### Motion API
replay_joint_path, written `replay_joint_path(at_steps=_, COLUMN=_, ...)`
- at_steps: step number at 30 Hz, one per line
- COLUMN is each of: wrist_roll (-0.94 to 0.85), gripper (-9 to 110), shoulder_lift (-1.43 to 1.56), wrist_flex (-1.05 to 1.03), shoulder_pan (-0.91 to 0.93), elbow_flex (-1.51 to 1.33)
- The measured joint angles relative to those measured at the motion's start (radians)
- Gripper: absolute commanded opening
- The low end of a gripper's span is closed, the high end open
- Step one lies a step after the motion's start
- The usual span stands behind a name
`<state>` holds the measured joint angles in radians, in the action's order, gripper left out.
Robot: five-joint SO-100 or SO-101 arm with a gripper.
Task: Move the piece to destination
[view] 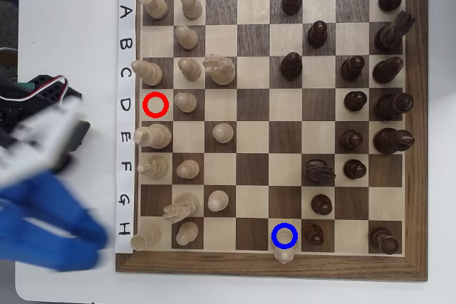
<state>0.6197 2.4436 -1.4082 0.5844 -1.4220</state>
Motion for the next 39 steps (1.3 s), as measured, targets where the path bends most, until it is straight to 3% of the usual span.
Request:
replay_joint_path(at_steps=7, wrist_roll=-0.298, gripper=5, shoulder_lift=0.250, wrist_flex=-0.072, shoulder_pan=0.261, elbow_flex=-0.118)
replay_joint_path(at_steps=16, wrist_roll=-0.515, gripper=6, shoulder_lift=0.459, wrist_flex=-0.046, shoulder_pan=0.568, elbow_flex=-0.399)
replay_joint_path(at_steps=27, wrist_roll=-0.634, gripper=6, shoulder_lift=0.577, wrist_flex=0.075, shoulder_pan=0.844, elbow_flex=-0.787)
replay_joint_path(at_steps=39, wrist_roll=-0.650, gripper=10, shoulder_lift=0.699, wrist_flex=0.195, shoulder_pan=0.956, elbow_flex=-1.216)
